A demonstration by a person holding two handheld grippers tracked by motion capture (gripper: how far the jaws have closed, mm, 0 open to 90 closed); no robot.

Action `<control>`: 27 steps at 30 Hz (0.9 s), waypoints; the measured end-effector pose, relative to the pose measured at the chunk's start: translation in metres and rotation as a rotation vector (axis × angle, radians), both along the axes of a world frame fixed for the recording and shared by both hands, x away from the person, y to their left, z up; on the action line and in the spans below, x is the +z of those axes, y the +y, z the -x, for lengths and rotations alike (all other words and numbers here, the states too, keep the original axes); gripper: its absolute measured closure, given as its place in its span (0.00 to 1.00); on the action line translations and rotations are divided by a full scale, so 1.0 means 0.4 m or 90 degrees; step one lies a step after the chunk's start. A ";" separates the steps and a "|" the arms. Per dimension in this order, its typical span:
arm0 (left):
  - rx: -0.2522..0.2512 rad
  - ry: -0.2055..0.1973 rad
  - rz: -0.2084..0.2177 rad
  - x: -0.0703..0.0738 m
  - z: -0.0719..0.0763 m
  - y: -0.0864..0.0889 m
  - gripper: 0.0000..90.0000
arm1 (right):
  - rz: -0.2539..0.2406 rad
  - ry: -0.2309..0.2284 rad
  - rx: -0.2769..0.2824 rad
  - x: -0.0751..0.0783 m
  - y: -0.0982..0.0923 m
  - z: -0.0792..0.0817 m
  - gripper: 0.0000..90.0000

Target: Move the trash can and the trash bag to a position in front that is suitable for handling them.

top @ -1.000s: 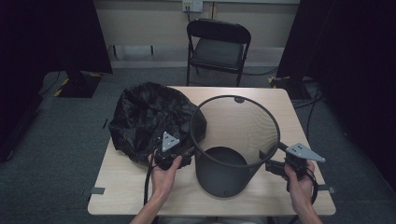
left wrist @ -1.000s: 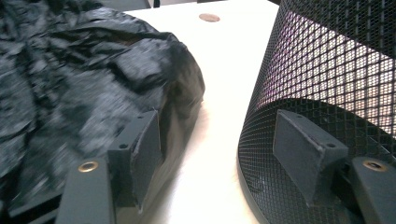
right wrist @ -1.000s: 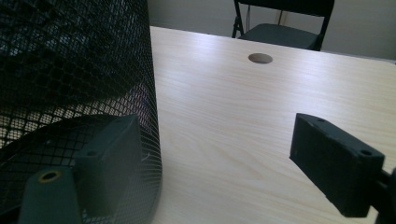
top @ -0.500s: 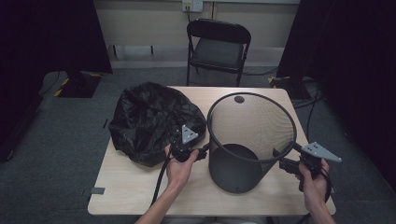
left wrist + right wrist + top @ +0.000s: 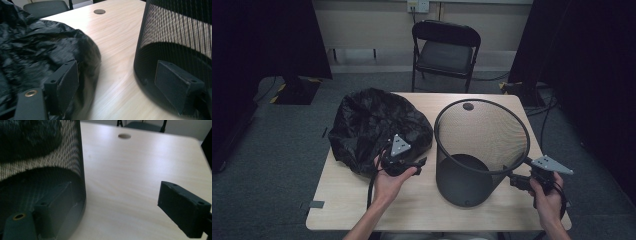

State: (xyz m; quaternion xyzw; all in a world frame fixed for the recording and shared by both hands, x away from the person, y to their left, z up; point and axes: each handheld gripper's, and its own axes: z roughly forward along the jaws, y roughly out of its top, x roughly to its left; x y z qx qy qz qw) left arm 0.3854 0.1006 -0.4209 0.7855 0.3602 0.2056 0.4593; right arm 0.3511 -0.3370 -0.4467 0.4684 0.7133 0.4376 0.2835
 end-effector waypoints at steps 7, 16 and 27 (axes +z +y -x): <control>-0.006 0.012 -0.020 -0.023 0.006 0.082 0.28 | 0.040 0.057 0.002 -0.071 0.001 -0.015 0.14; 0.025 0.002 -0.010 -0.037 -0.022 0.156 0.22 | 0.067 0.130 0.033 -0.128 -0.009 -0.029 0.14; 0.015 0.006 -0.058 -0.094 -0.052 0.170 0.59 | 0.087 0.152 0.044 -0.131 -0.002 -0.030 0.14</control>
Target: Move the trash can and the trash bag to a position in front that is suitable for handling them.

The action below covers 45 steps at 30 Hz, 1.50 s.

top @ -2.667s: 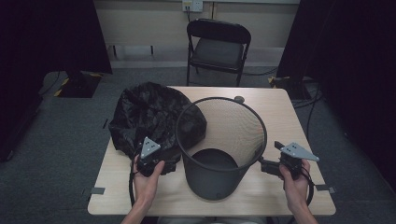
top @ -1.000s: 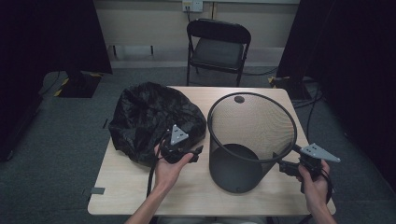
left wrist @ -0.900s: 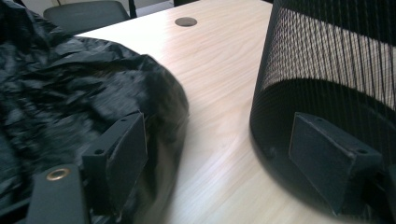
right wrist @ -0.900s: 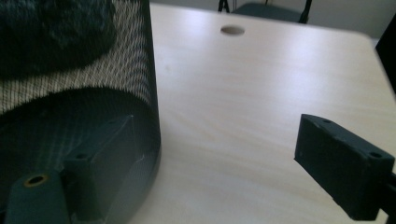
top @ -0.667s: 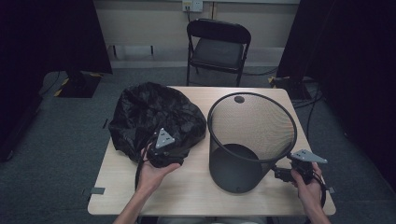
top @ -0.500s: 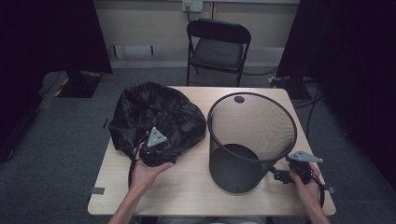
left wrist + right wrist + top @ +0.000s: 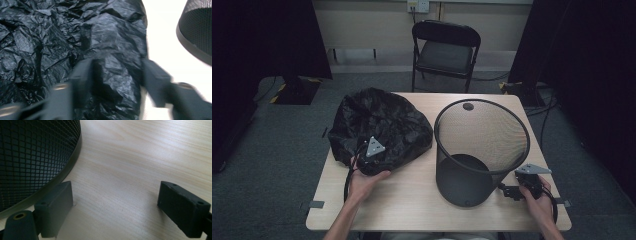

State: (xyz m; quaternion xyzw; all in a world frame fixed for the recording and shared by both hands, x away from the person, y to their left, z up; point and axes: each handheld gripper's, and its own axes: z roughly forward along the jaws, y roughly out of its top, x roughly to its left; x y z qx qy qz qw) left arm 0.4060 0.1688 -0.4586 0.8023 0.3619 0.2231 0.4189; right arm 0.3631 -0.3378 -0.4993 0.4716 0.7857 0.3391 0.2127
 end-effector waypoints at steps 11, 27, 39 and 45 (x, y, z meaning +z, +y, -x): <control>-0.030 0.053 0.041 0.010 0.041 0.009 1.00 | -0.001 0.001 0.000 0.000 0.000 0.002 0.14; -0.116 0.070 0.022 0.028 0.225 0.007 1.00 | 0.000 0.001 0.000 0.000 0.001 0.005 0.14; -0.145 0.063 0.055 0.077 0.303 0.020 0.47 | -0.001 0.002 -0.002 0.000 0.002 0.005 0.13; -0.074 0.007 0.097 0.186 0.240 0.055 0.23 | -0.001 0.003 -0.001 0.000 0.001 0.005 0.13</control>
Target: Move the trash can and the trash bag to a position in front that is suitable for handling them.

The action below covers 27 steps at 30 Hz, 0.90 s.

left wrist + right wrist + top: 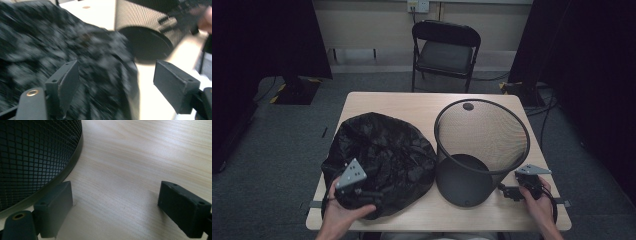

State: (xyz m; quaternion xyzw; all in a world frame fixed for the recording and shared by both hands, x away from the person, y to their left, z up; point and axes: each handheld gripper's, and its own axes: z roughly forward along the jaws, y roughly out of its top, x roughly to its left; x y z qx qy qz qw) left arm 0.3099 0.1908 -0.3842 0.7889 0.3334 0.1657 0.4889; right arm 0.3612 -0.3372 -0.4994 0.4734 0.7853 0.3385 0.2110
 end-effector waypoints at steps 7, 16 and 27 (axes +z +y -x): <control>0.016 0.021 -0.034 0.023 -0.145 -0.005 0.19 | 0.000 0.000 0.002 0.000 0.000 0.000 0.13; 0.061 0.127 -0.131 -0.099 -0.289 -0.027 0.19 | -0.002 0.002 0.010 0.000 0.001 -0.001 0.13; 0.087 0.153 -0.201 -0.220 -0.312 -0.045 0.17 | -0.001 0.003 0.012 0.000 0.001 -0.002 0.12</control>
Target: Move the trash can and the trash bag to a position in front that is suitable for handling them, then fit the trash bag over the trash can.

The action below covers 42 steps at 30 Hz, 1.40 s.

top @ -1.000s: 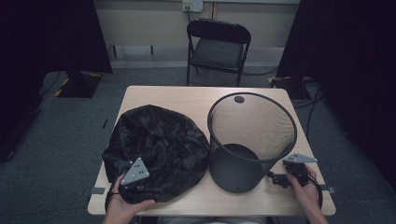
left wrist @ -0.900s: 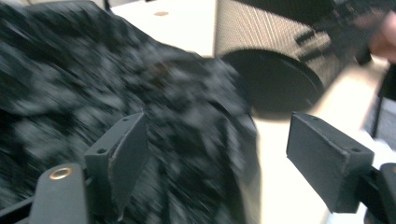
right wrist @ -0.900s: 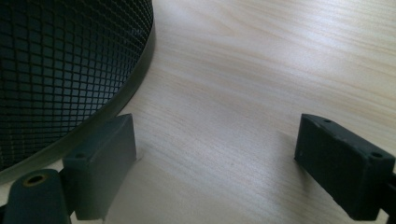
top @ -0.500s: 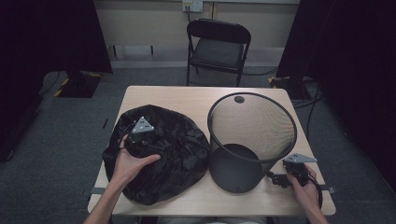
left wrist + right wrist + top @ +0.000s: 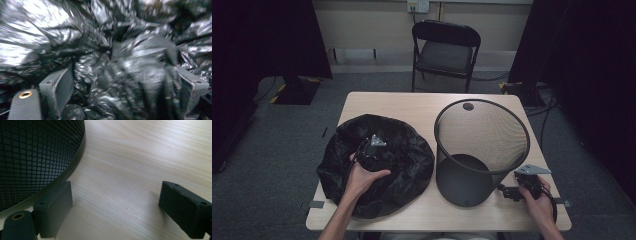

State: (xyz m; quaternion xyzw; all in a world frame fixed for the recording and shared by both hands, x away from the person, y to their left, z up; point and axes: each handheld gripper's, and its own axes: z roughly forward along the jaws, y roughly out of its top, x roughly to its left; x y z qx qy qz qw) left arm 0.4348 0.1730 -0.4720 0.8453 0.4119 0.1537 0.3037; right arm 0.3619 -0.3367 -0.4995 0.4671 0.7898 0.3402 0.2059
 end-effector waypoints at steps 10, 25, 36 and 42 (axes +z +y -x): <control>-0.004 -0.026 -0.035 -0.023 0.009 -0.002 0.46 | -0.001 0.001 0.002 0.000 0.003 -0.003 0.11; -0.022 -0.014 0.004 -0.024 0.013 0.014 0.89 | 0.000 0.001 0.004 0.000 0.003 -0.001 0.11; -0.030 -0.081 0.063 0.031 0.034 0.025 0.90 | -0.012 -0.005 0.003 0.003 0.005 0.002 0.14; -0.028 -0.118 0.110 0.064 0.051 0.045 0.90 | -0.020 -0.023 0.004 0.014 0.011 0.009 0.14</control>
